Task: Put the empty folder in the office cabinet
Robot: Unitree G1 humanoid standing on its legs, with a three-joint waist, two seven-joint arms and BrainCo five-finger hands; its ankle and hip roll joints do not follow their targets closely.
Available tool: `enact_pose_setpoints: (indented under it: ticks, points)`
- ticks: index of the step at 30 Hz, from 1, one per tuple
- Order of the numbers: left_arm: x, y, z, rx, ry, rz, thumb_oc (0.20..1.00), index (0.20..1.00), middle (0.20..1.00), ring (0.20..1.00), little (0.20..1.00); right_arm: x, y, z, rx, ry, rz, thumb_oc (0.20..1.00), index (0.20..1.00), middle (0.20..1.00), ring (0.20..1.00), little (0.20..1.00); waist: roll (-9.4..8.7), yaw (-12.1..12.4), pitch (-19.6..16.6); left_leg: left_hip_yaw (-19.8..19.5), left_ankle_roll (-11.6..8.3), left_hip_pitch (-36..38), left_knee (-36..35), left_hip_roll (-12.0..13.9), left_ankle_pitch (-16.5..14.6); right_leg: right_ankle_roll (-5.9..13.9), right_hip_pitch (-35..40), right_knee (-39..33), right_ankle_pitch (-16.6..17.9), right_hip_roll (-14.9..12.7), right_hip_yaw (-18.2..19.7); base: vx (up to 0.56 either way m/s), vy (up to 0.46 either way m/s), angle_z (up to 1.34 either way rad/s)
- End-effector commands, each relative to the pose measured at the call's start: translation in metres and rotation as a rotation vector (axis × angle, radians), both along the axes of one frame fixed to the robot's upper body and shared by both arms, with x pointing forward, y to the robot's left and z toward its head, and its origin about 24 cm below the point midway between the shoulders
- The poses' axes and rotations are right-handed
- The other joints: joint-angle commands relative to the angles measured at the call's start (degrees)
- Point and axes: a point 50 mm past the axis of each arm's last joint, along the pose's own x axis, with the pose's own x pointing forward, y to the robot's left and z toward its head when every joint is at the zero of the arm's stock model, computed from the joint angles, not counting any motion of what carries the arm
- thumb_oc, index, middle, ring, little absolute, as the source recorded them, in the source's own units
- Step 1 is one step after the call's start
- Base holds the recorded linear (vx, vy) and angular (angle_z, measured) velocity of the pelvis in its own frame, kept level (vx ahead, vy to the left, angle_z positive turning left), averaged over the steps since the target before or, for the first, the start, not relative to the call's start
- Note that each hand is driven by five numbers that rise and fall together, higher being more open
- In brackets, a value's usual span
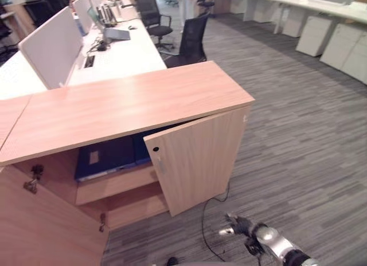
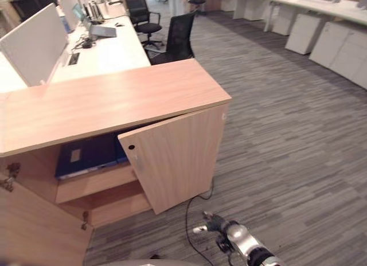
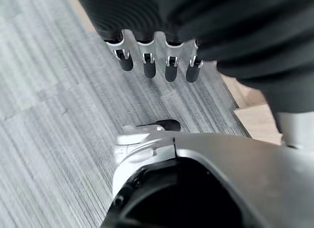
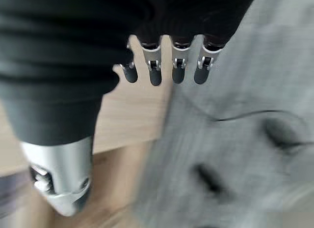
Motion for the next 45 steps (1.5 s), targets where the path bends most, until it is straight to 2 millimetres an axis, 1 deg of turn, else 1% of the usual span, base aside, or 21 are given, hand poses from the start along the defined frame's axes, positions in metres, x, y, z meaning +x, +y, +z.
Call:
enact_pose_setpoints:
  ticks: [1,4,7,9,11,12,16,17,18,21,25,29,30,32,35,36,37,39,41,43,45]
  points:
    - [-0.01,0.016,0.002,0.028,0.063,0.025,1.0,1.0,1.0,1.0,1.0,0.009,0.022,-0.005,-0.007,0.001,-0.041,1.0,1.0,1.0,1.0,1.0,-5.27,2.4,2.4,0.3,1.58,0.8,1.8,-3.0,-5.2,1.08,-4.3,1.8,-2.4,-0.1,1.9,-0.08,-0.124,0.43]
    - [0.006,0.017,0.003,0.032,0.014,0.018,1.0,1.0,1.0,1.0,1.0,-0.006,0.002,-0.009,-0.093,0.062,-0.098,1.0,1.0,1.0,1.0,1.0,-5.06,3.5,5.3,-0.1,0.64,-4.9,7.1,-3.3,-4.5,1.0,-4.7,2.0,-3.0,-0.9,-1.7,-0.15,-0.082,0.69]
    - [0.012,0.018,0.004,0.03,0.001,0.012,1.0,1.0,1.0,1.0,1.0,-0.016,-0.015,-0.009,-0.154,0.104,-0.14,1.0,1.0,1.0,1.0,1.0,-4.91,3.8,5.8,7.7,1.07,-7.3,11.0,-0.8,-5.6,1.07,-5.2,1.9,-3.0,-2.7,-6.4,-0.11,-0.045,1.05]
    - [0.011,0.021,0.005,0.035,0.002,0.017,1.0,1.0,1.0,1.0,1.0,-0.024,-0.024,-0.009,-0.181,0.129,-0.169,1.0,1.0,1.0,1.0,1.0,-4.82,3.7,5.6,11.3,0.85,-5.1,13.2,0.9,-9.1,1.12,-4.0,1.9,-3.8,-3.1,-8.1,0.0,-0.031,0.8]
    - [0.011,0.021,0.005,0.032,-0.003,0.021,1.0,1.0,1.0,1.0,1.0,-0.029,-0.029,-0.009,-0.188,0.142,-0.197,1.0,1.0,1.0,1.0,1.0,-4.46,2.6,5.2,14.8,0.5,-2.8,13.3,2.7,-10.3,1.06,-3.8,2.3,-4.1,-4.0,-10.6,-0.06,0.069,1.17]
    - [0.013,0.018,0.004,0.021,-0.006,0.022,1.0,1.0,1.0,1.0,1.0,-0.034,-0.035,-0.009,-0.199,0.153,-0.224,1.0,1.0,1.0,1.0,1.0,-4.02,1.6,4.5,18.9,-0.2,0.1,12.1,4.6,-10.3,0.95,-3.8,2.6,-4.2,-4.8,-12.9,-0.05,0.081,0.76]
    - [0.01,0.01,0.002,-0.005,0.002,0.023,1.0,1.0,1.0,1.0,1.0,-0.047,-0.042,-0.01,-0.21,0.179,-0.3,1.0,1.0,1.0,1.0,1.0,-2.81,0.3,2.7,22.3,-1.42,3.3,8.1,5.2,-9.5,1.34,-3.0,2.4,-3.9,-5.5,-16.7,0.01,0.082,1.04]
    - [0.01,0.01,0.002,-0.006,0.003,0.023,1.0,1.0,1.0,1.0,1.0,-0.047,-0.042,-0.01,-0.21,0.18,-0.3,1.0,1.0,1.0,1.0,1.0,-2.79,0.2,2.7,22.2,-1.41,3.3,7.9,5.1,-9.4,1.36,-3.0,2.4,-3.9,-5.5,-16.8,0.09,0.189,0.75]
    - [0.002,0.006,0.001,-0.021,0.021,0.034,1.0,1.0,1.0,1.0,1.0,-0.054,-0.042,-0.011,-0.208,0.196,-0.326,1.0,1.0,1.0,1.0,1.0,-1.94,0.3,1.2,22.1,-1.78,5.0,4.0,4.2,-8.4,1.78,-2.0,2.4,-3.1,-6.5,-18.3,0.08,0.155,0.76]
    - [0.0,0.005,0.001,-0.027,0.027,0.044,1.0,1.0,1.0,1.0,1.0,-0.056,-0.041,-0.012,-0.203,0.201,-0.324,1.0,1.0,1.0,1.0,1.0,-1.73,0.4,1.0,21.7,-1.6,5.9,2.4,3.7,-8.2,1.98,-1.6,2.8,-3.1,-6.8,-18.7,0.03,0.146,0.51]
    - [-0.01,0.002,-0.001,-0.053,0.035,0.157,1.0,1.0,1.0,1.0,1.0,-0.06,-0.037,-0.014,-0.168,0.208,-0.353,1.0,1.0,1.0,1.0,1.0,-0.6,1.9,0.6,18.2,0.58,6.6,-1.0,-0.3,-8.1,3.15,-2.1,8.3,-3.2,-11.0,-20.7,-0.02,0.242,0.35]
    - [-0.004,0.008,0.001,-0.047,-0.015,0.26,1.0,1.0,1.0,1.0,1.0,-0.072,-0.039,-0.015,-0.156,0.234,-0.426,1.0,1.0,1.0,1.0,1.0,-0.22,3.0,0.6,13.9,2.45,5.9,-1.1,-3.9,-8.8,4.86,-2.0,13.0,-2.6,-16.2,-24.1,-0.03,0.233,0.51]
    - [0.012,0.019,0.005,-0.019,-0.087,0.29,1.0,1.0,1.0,1.0,1.0,-0.082,-0.042,-0.015,-0.162,0.254,-0.469,1.0,1.0,1.0,1.0,1.0,0.01,3.8,0.2,11.6,2.89,5.4,-1.1,-5.5,-9.0,5.78,-1.0,13.5,-2.1,-18.1,-26.5,-0.03,0.248,1.07]
    - [0.026,0.033,0.011,0.016,-0.152,0.309,1.0,1.0,1.0,1.0,1.0,-0.085,-0.051,-0.013,-0.177,0.246,-0.52,1.0,1.0,1.0,1.0,1.0,0.3,4.9,0.0,9.9,3.28,5.1,-1.1,-6.8,-9.1,6.67,-0.1,14.1,-1.3,-19.5,-28.4,-0.01,0.199,0.99]
    - [0.039,0.06,0.021,0.096,-0.217,0.294,1.0,1.0,1.0,1.0,1.0,-0.088,-0.058,-0.011,-0.189,0.237,-0.578,1.0,1.0,1.0,1.0,1.0,0.7,6.1,-0.6,7.7,3.79,4.8,-1.1,-8.3,-9.3,7.72,1.2,13.4,0.0,-20.7,-30.1,0.01,0.126,0.87]
    - [0.039,0.06,0.021,0.097,-0.217,0.294,1.0,1.0,1.0,1.0,1.0,-0.088,-0.058,-0.011,-0.189,0.237,-0.578,1.0,1.0,1.0,1.0,1.0,0.69,6.1,-0.6,7.7,3.8,4.8,-1.1,-8.3,-9.3,7.73,1.2,13.3,0.0,-20.7,-30.1,0.04,0.114,0.45]
    - [0.052,0.082,0.033,0.173,-0.258,0.232,1.0,1.0,1.0,1.0,1.0,-0.086,-0.062,-0.009,-0.191,0.216,-0.611,1.0,1.0,1.0,1.0,1.0,0.63,6.9,-1.1,7.1,3.99,4.8,-1.1,-9.1,-9.5,8.17,1.9,12.5,0.3,-20.9,-30.7,0.05,0.099,0.33]
    - [0.069,0.112,0.051,0.272,-0.319,0.174,1.0,1.0,1.0,1.0,1.0,-0.082,-0.064,-0.008,-0.194,0.186,-0.635,1.0,1.0,1.0,1.0,1.0,0.35,7.5,-1.5,7.0,4.18,4.9,-1.1,-9.5,-9.7,8.59,2.2,12.0,0.8,-21.0,-30.7,0.06,0.098,0.25]
    - [0.083,0.136,0.069,0.356,-0.37,0.143,1.0,1.0,1.0,1.0,1.0,-0.077,-0.066,-0.007,-0.193,0.162,-0.648,1.0,1.0,1.0,1.0,1.0,0.16,7.8,-1.7,7.2,4.37,5.2,-1.1,-9.7,-9.8,8.9,2.2,11.8,1.3,-21.1,-30.1,0.05,0.05,0.11]
    - [0.101,0.167,0.098,0.463,-0.436,0.118,1.0,1.0,1.0,1.0,1.0,-0.074,-0.065,-0.007,-0.188,0.145,-0.65,1.0,1.0,1.0,1.0,1.0,-0.33,7.9,-1.7,7.5,4.62,5.5,-1.1,-9.9,-10.1,9.37,2.3,11.5,2.1,-21.1,-29.4,0.03,0.036,-0.05]
    - [0.115,0.188,0.122,0.537,-0.49,0.096,1.0,1.0,1.0,1.0,1.0,-0.074,-0.067,-0.006,-0.195,0.14,-0.652,1.0,1.0,1.0,1.0,1.0,-0.53,7.7,-1.8,7.8,4.78,5.7,-1.1,-9.9,-10.3,9.8,2.2,11.1,2.8,-21.1,-28.9,0.02,0.018,-0.15]
